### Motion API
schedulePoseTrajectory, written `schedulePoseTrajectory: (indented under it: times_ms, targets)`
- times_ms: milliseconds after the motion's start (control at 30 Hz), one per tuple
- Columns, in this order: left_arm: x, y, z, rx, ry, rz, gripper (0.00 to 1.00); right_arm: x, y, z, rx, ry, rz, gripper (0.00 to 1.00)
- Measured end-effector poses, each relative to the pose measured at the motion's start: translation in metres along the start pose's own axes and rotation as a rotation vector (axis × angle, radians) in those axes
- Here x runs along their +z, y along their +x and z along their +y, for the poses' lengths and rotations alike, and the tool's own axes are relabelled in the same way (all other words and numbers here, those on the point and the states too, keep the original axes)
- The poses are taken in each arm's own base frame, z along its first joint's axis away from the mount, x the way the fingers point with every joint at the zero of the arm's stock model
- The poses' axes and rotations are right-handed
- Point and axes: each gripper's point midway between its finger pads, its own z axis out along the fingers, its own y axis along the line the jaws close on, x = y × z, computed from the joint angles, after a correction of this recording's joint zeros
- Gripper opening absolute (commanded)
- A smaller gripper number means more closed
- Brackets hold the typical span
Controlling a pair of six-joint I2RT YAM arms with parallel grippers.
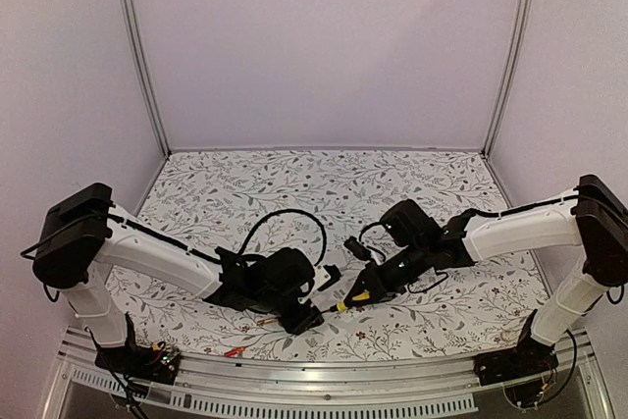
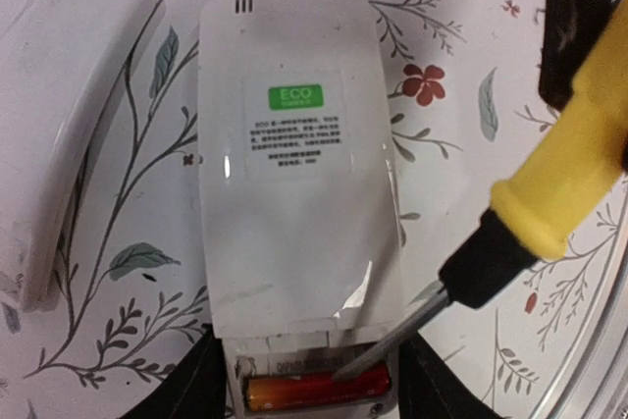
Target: Unload the batteries from the remote control
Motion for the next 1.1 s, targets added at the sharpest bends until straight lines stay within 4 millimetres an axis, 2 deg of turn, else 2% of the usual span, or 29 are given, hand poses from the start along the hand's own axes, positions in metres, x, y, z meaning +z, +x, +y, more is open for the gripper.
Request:
schedulePoseTrajectory:
  times_ms: [267,533,633,867,1100]
  targets:
    - [0.001,0.0,0.0,0.006,0.003,-0.005,0.47,0.013,-0.002,0.0,0.021,-0.101,-0.005,0.0]
    - [0.001,0.0,0.0,0.014,0.006,-0.011,0.46,0.018,-0.003,0.001,0.042,-0.123,-0.001,0.0]
    - [0.001,0.0,0.0,0.016,0.007,-0.014,0.46,0.015,-0.004,0.001,0.037,-0.093,-0.006,0.0]
    - [0.0,0.001,-0.001,0.03,0.014,-0.027,0.46,-0.009,-0.014,0.005,0.015,0.005,-0.058,0.0]
    - [0.0,0.0,-0.001,0.053,0.019,-0.031,0.45,-0.009,-0.011,0.004,0.009,0.053,-0.024,0.0]
